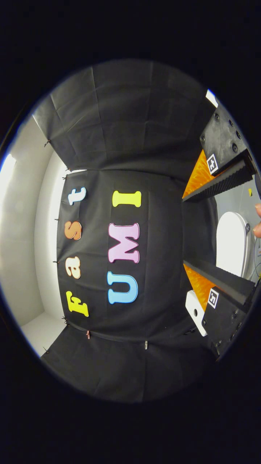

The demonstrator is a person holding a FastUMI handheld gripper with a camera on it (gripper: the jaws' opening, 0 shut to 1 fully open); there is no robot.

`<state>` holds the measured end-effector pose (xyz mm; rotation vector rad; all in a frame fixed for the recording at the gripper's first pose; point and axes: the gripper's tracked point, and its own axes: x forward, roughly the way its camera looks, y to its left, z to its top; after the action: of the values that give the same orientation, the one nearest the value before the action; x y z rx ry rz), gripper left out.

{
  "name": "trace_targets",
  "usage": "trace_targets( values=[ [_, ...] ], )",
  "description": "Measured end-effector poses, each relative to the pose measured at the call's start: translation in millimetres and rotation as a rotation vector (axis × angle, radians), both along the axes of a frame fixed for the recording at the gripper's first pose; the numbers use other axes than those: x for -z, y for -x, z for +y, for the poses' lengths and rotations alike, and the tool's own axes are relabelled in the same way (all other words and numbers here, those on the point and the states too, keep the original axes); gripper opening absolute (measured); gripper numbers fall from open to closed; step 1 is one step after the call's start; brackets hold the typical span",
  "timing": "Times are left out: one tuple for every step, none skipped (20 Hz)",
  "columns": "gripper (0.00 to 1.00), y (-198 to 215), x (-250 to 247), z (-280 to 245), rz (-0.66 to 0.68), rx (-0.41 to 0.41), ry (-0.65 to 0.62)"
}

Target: Open the toilet lid.

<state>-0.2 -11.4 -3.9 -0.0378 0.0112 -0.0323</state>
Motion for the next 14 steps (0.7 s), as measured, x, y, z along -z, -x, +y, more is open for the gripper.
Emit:
trace_targets(
  values=[
    [0.98,0,-3,2,-0.006,-0.003,-0.005],
    [0.98,0,-6,2,-0.018,-0.006,-0.007],
    [0.98,-1,-8,3,-0.033,-0.009,-0.006],
    [0.98,-2,-10,3,-0.045,-0.008,-0.002],
    [0.98,-5,-8,2,-0.053,-0.007,0.007],
    [0.98,-8,-6,1,-0.060,-0.003,0.018],
    [0.98,-10,-4,3,-0.071,-0.010,0.031],
    [0.98,-13,-4,6,-0.082,-0.026,0.040],
    [0.98,-17,-1,8,-0.090,-0.036,0.047],
    [0.98,-22,4,8,-0.099,-0.035,0.049],
    [0.98,-26,8,7,-0.110,-0.037,0.048],
    [0.98,-29,16,8,-0.121,-0.045,0.048],
    [0.98,-32,24,11,-0.132,-0.059,0.050],
    [0.98,-37,36,11,-0.136,-0.068,0.053]
  ],
)
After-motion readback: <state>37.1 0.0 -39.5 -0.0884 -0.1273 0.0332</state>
